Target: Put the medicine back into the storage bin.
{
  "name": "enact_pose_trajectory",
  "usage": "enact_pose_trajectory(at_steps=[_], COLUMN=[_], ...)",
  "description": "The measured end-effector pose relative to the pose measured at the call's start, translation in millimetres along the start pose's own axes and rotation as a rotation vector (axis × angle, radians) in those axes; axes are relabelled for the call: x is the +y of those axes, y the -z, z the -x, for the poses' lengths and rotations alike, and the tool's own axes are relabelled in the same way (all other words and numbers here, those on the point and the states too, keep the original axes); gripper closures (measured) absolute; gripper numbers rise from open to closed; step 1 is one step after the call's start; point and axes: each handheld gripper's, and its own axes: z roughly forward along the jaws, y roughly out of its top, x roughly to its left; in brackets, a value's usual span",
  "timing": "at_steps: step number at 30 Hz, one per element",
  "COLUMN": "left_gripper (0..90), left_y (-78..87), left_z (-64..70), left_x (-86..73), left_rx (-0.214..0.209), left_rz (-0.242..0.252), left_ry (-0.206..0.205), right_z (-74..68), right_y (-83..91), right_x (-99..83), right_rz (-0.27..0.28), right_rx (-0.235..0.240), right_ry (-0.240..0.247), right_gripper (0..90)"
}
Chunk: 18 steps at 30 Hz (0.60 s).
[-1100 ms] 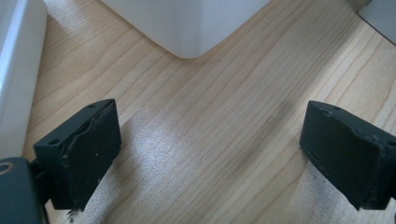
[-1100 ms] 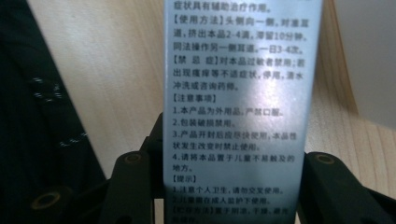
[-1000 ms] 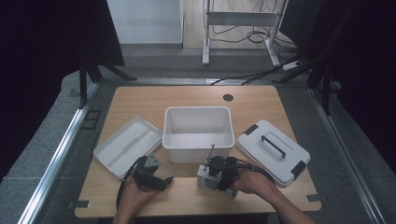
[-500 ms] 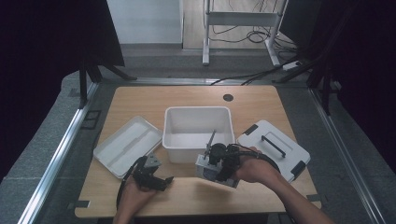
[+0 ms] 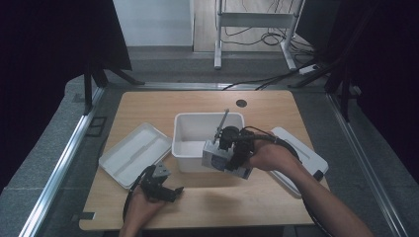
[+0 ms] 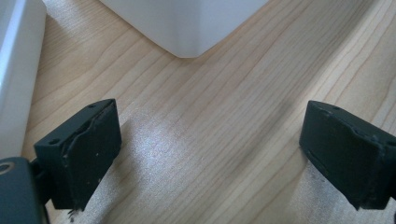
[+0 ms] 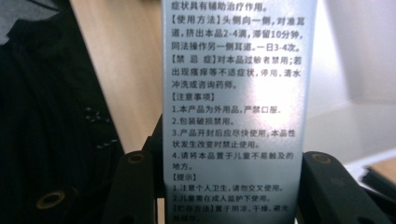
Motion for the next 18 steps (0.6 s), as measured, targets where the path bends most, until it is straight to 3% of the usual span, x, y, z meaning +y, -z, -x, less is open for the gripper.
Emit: enact_pose_trajectory(at_steps=[8, 18], left_gripper=[6.1, 12.9], left_y=[0.2, 2.2], left_z=[0.0, -0.2], left_x=[-0.1, -1.4], left_rx=[0.000, 0.000], left_rz=[0.001, 0.016], left_ry=[0.000, 0.004], right_z=[30.1, 66.1], right_y=[12.5, -0.8], right_x=[19.5, 36.8], right_rz=[0.024, 0.045], right_rx=[-0.051, -0.085], right_ry=[-0.054, -0.122], right_gripper=[55.9, 56.0])
